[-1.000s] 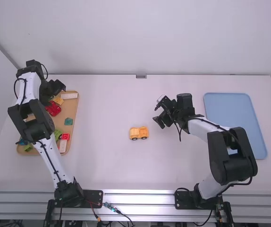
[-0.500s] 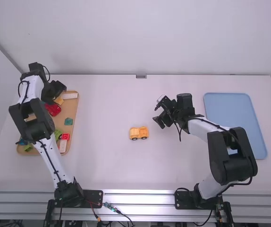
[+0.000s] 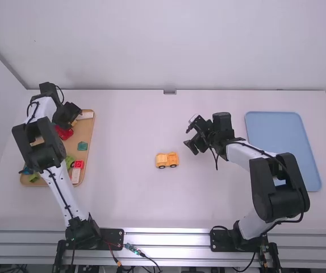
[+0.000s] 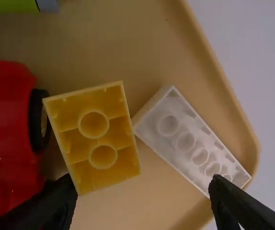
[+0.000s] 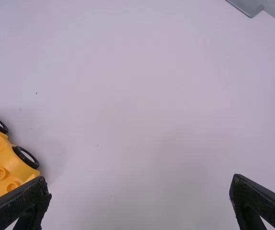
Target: Assemble lego blocks to make yellow taxi
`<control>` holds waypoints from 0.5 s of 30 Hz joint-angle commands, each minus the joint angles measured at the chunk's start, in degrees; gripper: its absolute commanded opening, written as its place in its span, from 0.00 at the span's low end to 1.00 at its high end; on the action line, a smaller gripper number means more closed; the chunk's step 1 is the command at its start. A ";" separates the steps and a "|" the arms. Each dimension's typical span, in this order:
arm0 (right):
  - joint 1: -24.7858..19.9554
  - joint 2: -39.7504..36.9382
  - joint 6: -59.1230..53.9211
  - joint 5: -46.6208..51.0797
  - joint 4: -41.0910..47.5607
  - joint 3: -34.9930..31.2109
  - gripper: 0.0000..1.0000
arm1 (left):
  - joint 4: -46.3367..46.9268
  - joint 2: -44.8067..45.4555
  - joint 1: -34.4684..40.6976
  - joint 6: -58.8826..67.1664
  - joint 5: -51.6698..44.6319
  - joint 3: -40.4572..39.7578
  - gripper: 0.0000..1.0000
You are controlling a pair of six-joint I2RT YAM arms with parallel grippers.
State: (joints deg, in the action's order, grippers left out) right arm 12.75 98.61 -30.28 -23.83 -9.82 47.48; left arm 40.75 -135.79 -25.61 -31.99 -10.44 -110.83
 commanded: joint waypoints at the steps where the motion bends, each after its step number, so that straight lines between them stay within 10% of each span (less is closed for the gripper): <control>1: 0.04 -1.00 0.11 -0.11 0.13 -0.03 0.99 | -0.17 -0.31 0.15 -1.22 1.47 0.50 0.70; 15: 0.04 -1.00 0.09 -0.09 0.34 -0.03 0.99 | 0.57 -0.31 0.15 -3.32 10.23 0.48 0.73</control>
State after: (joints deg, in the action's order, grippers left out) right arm 12.75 98.61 -30.20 -23.81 -9.52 47.48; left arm 41.06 -135.81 -25.61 -34.96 -2.37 -110.83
